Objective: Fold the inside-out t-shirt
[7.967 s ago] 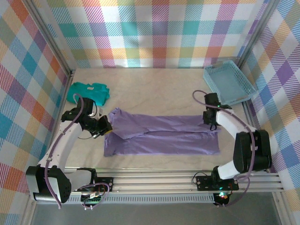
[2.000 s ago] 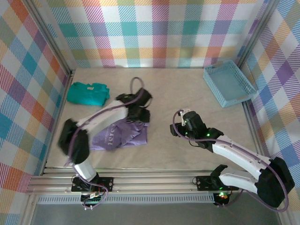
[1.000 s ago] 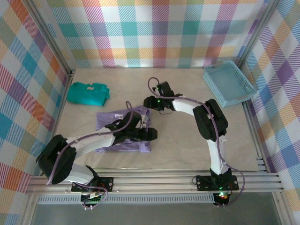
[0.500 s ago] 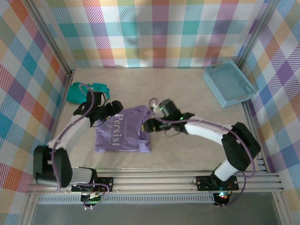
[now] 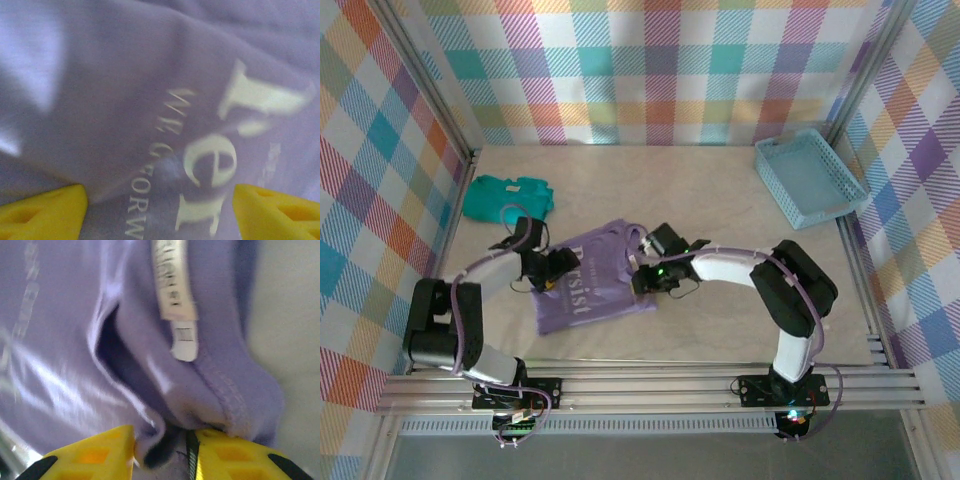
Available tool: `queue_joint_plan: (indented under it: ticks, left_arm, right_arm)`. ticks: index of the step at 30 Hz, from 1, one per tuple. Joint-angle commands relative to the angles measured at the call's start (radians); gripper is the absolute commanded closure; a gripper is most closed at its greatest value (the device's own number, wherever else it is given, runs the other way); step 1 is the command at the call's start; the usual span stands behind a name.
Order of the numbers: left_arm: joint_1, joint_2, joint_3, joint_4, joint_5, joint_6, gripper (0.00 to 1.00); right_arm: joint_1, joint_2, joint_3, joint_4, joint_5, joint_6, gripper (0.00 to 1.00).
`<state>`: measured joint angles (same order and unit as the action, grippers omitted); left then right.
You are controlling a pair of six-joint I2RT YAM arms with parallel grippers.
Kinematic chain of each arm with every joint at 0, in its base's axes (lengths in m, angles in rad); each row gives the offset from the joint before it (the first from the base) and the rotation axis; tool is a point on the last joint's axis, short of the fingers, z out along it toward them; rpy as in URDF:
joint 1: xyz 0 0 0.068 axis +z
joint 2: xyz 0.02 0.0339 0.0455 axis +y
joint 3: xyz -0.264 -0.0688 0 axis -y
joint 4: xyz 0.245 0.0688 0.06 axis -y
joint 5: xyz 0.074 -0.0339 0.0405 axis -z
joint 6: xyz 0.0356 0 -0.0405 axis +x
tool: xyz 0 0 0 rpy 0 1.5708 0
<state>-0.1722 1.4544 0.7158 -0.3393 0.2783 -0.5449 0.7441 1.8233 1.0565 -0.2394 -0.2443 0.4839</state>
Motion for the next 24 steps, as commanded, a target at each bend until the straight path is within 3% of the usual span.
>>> queue_joint_plan:
  ticks: [1, 6, 8, 10, 12, 15, 17, 19, 24]
  left_arm:
    - [-0.211, -0.076, -0.103, 0.016, 0.098, -0.111, 0.23]
    - [-0.590, -0.098, -0.082, 0.241, 0.065, -0.318, 0.21]
    - [-0.674, -0.057, 0.012, 0.283, 0.100, -0.289, 0.21]
    - [-0.697, -0.041, 0.109, 0.233, 0.106, -0.211, 0.21]
    - [-0.661, -0.075, 0.138, 0.182, 0.051, -0.135, 0.19]
    - [-0.473, -0.128, 0.130, 0.120, 0.022, -0.071, 0.19]
    - [-0.335, -0.111, 0.130, 0.098, 0.009, -0.045, 0.18]
    - [-0.236, -0.047, 0.171, 0.012, -0.033, 0.018, 0.16]
    - [-0.118, 0.143, 0.262, -0.038, -0.046, 0.114, 0.13]
  right_arm:
    - [-0.073, 0.035, 0.071, -0.116, 0.080, -0.105, 0.67]
    - [-0.218, -0.007, 0.184, -0.163, 0.110, -0.211, 0.63]
    - [-0.283, -0.057, 0.200, -0.181, 0.097, -0.225, 0.59]
    - [-0.342, -0.127, 0.173, -0.203, 0.103, -0.217, 0.52]
    - [-0.393, -0.203, 0.107, -0.212, 0.117, -0.197, 0.45]
    - [-0.410, -0.272, 0.002, -0.167, 0.086, -0.195, 0.35]
    - [-0.396, -0.238, 0.003, -0.143, 0.000, -0.202, 0.30]
    - [-0.365, -0.168, 0.060, -0.161, 0.005, -0.241, 0.24]
    - [-0.350, 0.011, 0.218, -0.233, 0.005, -0.297, 0.13]
